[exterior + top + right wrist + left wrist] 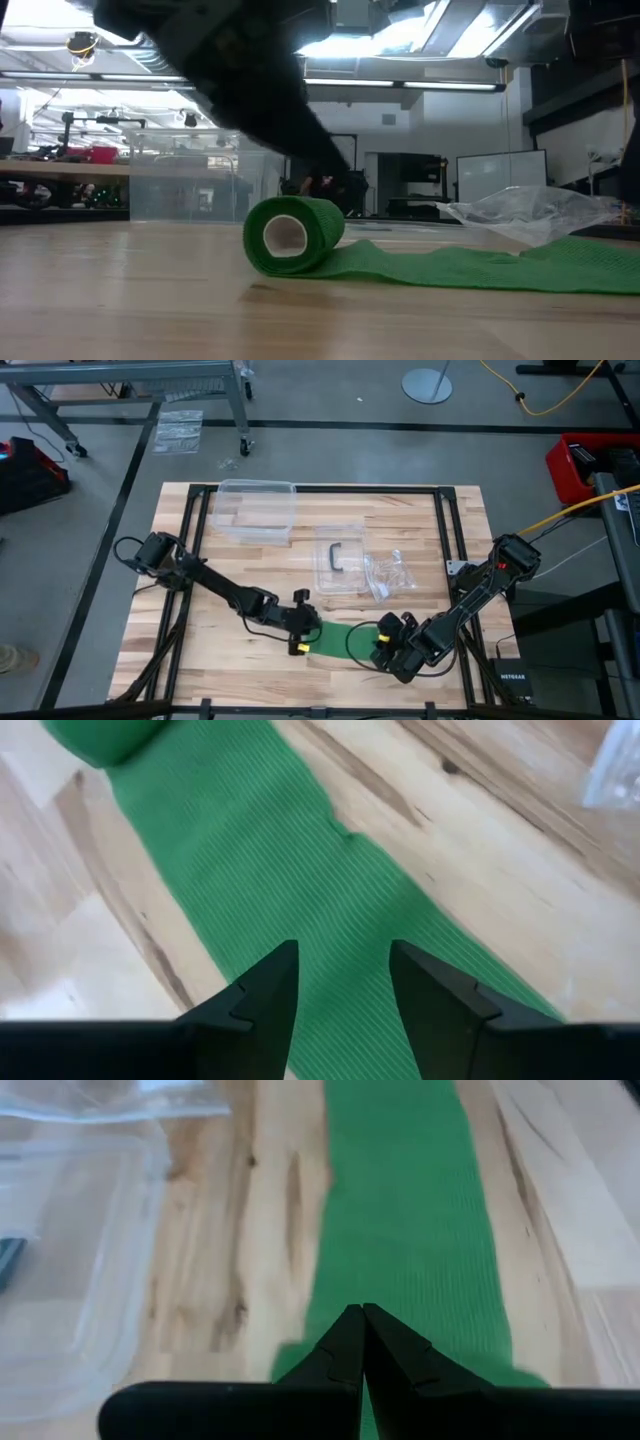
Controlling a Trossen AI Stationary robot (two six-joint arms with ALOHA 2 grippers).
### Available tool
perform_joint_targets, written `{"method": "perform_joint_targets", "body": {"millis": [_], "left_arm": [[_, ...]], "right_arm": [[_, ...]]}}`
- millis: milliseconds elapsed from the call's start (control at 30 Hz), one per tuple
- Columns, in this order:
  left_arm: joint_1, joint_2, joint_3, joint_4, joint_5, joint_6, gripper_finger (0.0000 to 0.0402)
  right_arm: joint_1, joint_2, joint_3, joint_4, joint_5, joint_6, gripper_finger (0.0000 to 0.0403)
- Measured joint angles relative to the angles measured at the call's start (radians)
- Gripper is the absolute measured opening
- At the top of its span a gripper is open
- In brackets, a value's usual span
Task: Roll bandage
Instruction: Roll the green bandage
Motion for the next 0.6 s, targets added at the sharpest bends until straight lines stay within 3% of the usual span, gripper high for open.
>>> {"method": "perform_joint_targets", "body": {"millis": [300,600], "left_arm": [[-0.007,0.124,0.009,0.119,0.022,0.0,0.0],[-0.012,0.149,0.018,0.079,0.031,-0.055,0.0]], "right_arm": [[0.0,-0.001,0.0,0.051,0.035,-0.035,0.0165],[0.0,-0.001,0.0,0.061,0.029,-0.036,0.0165]]}}
